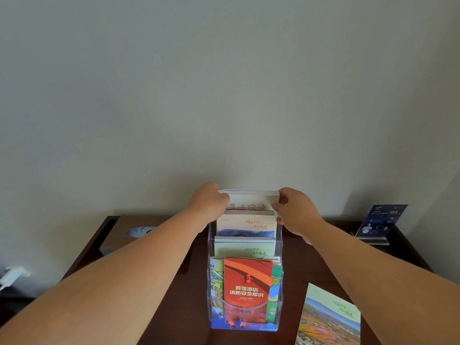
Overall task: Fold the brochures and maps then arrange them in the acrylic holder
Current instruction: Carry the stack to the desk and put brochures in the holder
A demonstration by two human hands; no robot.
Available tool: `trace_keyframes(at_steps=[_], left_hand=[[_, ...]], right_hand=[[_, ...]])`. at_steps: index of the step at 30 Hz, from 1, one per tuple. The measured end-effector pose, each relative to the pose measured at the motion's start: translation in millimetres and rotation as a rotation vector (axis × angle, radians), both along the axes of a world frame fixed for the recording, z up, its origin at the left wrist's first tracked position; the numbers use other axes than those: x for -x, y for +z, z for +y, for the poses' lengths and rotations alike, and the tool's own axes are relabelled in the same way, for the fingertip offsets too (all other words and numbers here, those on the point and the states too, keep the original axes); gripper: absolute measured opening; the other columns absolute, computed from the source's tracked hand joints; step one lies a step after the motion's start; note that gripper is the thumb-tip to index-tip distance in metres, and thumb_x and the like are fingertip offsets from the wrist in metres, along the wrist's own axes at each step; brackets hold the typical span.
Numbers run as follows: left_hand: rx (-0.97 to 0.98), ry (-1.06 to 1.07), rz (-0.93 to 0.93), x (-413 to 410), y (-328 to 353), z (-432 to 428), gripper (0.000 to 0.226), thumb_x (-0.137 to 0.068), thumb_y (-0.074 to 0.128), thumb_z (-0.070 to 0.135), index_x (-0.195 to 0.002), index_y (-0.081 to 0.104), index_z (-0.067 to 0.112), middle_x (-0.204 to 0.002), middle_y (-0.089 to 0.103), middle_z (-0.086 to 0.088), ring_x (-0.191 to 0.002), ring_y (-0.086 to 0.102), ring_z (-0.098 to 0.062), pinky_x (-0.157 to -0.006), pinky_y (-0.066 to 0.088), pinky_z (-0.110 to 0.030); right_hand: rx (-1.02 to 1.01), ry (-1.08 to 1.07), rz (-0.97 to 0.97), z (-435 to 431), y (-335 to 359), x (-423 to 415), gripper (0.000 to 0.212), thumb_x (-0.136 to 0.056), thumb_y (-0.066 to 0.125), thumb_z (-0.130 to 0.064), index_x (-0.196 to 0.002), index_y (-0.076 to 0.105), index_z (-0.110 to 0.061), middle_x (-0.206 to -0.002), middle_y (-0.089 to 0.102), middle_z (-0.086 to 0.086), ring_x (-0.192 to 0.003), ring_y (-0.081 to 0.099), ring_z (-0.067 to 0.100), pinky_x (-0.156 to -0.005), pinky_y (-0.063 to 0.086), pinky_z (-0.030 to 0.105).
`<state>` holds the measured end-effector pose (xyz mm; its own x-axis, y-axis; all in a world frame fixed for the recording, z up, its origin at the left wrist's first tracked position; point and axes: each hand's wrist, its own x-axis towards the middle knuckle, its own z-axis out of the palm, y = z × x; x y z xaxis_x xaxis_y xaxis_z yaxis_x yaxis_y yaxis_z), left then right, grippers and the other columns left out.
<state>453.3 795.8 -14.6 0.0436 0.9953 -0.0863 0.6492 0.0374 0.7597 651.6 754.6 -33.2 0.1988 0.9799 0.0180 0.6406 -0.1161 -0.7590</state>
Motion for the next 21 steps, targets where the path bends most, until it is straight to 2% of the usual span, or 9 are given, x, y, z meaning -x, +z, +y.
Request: trace_keyframes(at_steps=[4,7,8,9,11,13,15,17,21], left_hand=[[-0.005,0.006,0.009,0,1,0,0.015,-0.085,0.046,0.009,-0.072,0.05,0.017,-0.072,0.052,-0.003,-0.063,0.048,-0.018,-0.05,0.031,-0.027],[0.012,0.006,0.023,-1,2,-1,0.012,-0.085,0.045,0.009,-0.076,0.051,0.014,-0.079,0.056,-0.008,-0.067,0.049,-0.021,-0.053,0.033,-0.027],[0.018,0.005,0.032,-2,3,-2,0.01,-0.085,0.045,0.009,-0.083,0.055,0.011,-0.086,0.058,-0.011,-0.072,0.052,-0.023,-0.057,0.037,-0.028],[0.006,0.002,0.049,-3,4,-3,0.017,-0.085,0.045,0.01,-0.097,0.058,0.01,-0.098,0.06,-0.013,-0.082,0.055,-0.026,-0.064,0.042,-0.03],[-0.105,0.011,0.115,-9,9,-7,0.037,-0.087,0.047,0.013,-0.124,0.053,0.013,-0.121,0.055,-0.011,-0.109,0.052,-0.029,-0.085,0.045,-0.034],[-0.302,-0.007,0.125,-23,18,-14,0.041,-0.087,0.049,0.014,-0.128,0.051,0.016,-0.128,0.05,-0.008,-0.122,0.045,-0.028,-0.092,0.038,-0.031],[-0.436,-0.079,0.049,-47,26,-26,0.038,-0.086,0.051,0.012,-0.123,0.054,0.017,-0.125,0.052,-0.006,-0.122,0.046,-0.024,-0.093,0.037,-0.03],[-0.462,-0.173,-0.036,-77,26,-42,0.035,-0.084,0.053,0.01,-0.118,0.056,0.017,-0.12,0.056,-0.005,-0.116,0.052,-0.021,-0.094,0.041,-0.031],[-0.279,-0.392,-0.051,-140,-20,-87,0.033,-0.083,0.055,0.013,-0.116,0.059,0.017,-0.115,0.06,-0.007,-0.105,0.058,-0.022,-0.094,0.046,-0.035]], right_hand=[[-0.006,0.001,-0.009,1,-1,-1,0.012,-0.097,0.053,-0.012,-0.106,0.06,-0.012,-0.105,0.066,0.007,-0.098,0.063,0.028,-0.082,0.058,0.044],[-0.005,0.0,0.001,1,-3,-1,0.013,-0.097,0.052,-0.012,-0.108,0.06,-0.012,-0.106,0.066,0.007,-0.1,0.063,0.029,-0.083,0.058,0.044],[-0.001,0.005,0.002,0,-2,-2,0.014,-0.097,0.052,-0.011,-0.109,0.06,-0.012,-0.107,0.066,0.007,-0.1,0.063,0.029,-0.083,0.058,0.044],[0.001,0.014,0.007,0,-1,-2,0.016,-0.097,0.052,-0.011,-0.111,0.06,-0.012,-0.108,0.066,0.006,-0.1,0.063,0.028,-0.083,0.058,0.043],[-0.002,0.029,0.009,-2,2,-4,0.024,-0.094,0.052,-0.008,-0.116,0.06,-0.014,-0.109,0.066,0.003,-0.099,0.064,0.025,-0.083,0.058,0.042],[-0.028,-0.001,0.003,-5,7,-11,0.035,-0.089,0.052,-0.007,-0.121,0.06,-0.017,-0.109,0.066,0.001,-0.097,0.063,0.022,-0.087,0.055,0.041],[-0.042,-0.067,0.038,-13,7,-24,0.037,-0.087,0.052,-0.009,-0.121,0.06,-0.02,-0.106,0.066,-0.001,-0.093,0.064,0.021,-0.088,0.054,0.041],[-0.012,-0.13,0.084,-27,-3,-42,0.033,-0.088,0.049,-0.013,-0.117,0.061,-0.023,-0.102,0.065,-0.002,-0.088,0.066,0.022,-0.085,0.056,0.041],[0.148,-0.243,0.051,-71,-56,-83,0.024,-0.086,0.052,-0.013,-0.106,0.065,-0.018,-0.096,0.063,0.005,-0.085,0.059,0.024,-0.077,0.049,0.033]])
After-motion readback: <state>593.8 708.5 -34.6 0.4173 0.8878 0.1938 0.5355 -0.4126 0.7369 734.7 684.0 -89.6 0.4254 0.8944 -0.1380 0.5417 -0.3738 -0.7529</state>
